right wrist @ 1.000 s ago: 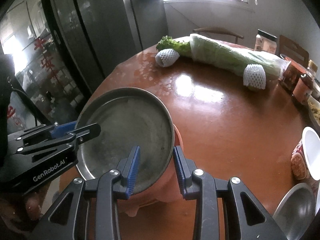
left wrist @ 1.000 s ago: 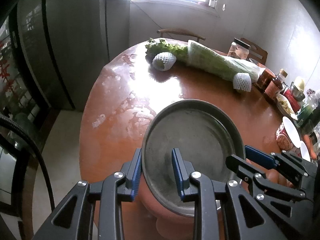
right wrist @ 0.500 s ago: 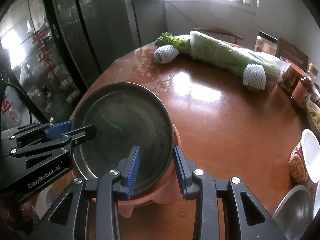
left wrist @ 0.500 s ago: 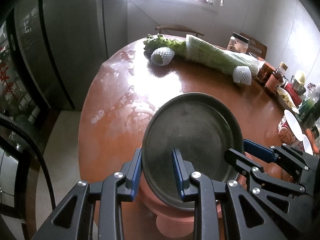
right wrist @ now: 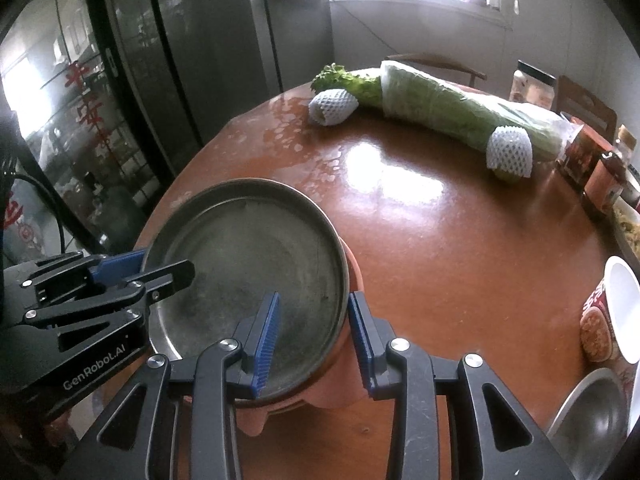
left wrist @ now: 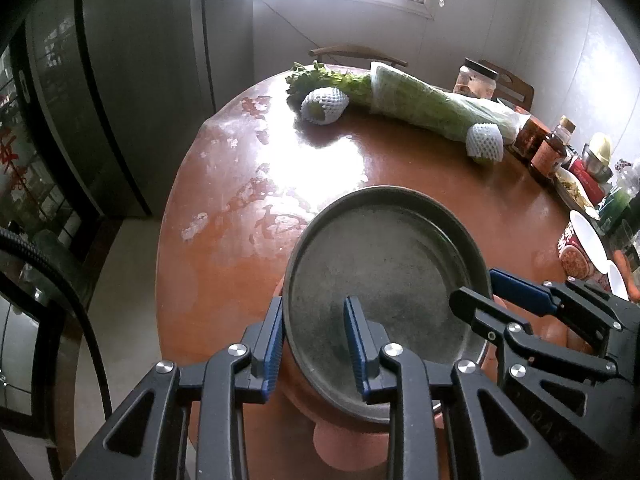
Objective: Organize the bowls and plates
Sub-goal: 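Carry the steel pan with the left tool over the pink plate, then lower the steel pan onto the pink plate and open the left tool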
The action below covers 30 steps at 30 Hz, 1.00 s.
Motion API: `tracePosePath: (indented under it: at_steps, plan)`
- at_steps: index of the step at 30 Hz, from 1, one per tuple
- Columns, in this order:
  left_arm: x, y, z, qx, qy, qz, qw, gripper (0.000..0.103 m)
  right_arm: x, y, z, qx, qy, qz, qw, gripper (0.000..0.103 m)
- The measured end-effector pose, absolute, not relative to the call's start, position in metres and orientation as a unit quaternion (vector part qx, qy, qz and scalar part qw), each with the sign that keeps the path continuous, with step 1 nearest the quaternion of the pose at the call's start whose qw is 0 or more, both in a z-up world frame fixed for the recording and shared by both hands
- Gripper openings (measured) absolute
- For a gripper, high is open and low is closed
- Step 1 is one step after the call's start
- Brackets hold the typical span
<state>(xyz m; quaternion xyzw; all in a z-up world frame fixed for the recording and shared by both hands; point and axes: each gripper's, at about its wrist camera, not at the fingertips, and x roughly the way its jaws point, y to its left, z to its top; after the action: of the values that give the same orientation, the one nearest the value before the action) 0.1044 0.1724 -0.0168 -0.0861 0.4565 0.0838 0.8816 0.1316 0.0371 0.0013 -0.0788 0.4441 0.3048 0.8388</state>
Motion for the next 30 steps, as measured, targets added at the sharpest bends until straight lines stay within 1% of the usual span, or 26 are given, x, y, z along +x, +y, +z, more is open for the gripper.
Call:
tracePosePath:
  at_steps: [10, 14, 15, 22, 26, 30]
  plan:
    - [0.103, 0.173, -0.017, -0.086, 0.456, 0.083, 0.882, 0.030, 0.130, 0.038, 0.004, -0.076, 0.440, 0.303, 0.842, 0.037]
    - [0.102, 0.173, -0.015, -0.087, 0.454, 0.080, 0.883, 0.041, 0.130, 0.036, 0.006, -0.074, 0.439, 0.302, 0.843, 0.038]
    - [0.102, 0.174, -0.014, -0.091, 0.453, 0.076, 0.884, 0.042, 0.130, 0.035, 0.006, -0.072, 0.438, 0.301, 0.844, 0.038]
    - [0.099, 0.174, -0.006, -0.087, 0.445, 0.078, 0.888, 0.043, 0.131, 0.031, 0.010, -0.063, 0.440, 0.303, 0.843, 0.038]
    - [0.095, 0.172, 0.000, -0.084, 0.439, 0.079, 0.891, 0.044, 0.129, 0.030, 0.013, -0.060, 0.438, 0.303, 0.844, 0.043]
    - [0.092, 0.170, 0.005, -0.080, 0.431, 0.081, 0.895, 0.044, 0.128, 0.028, 0.017, -0.060, 0.432, 0.302, 0.848, 0.043]
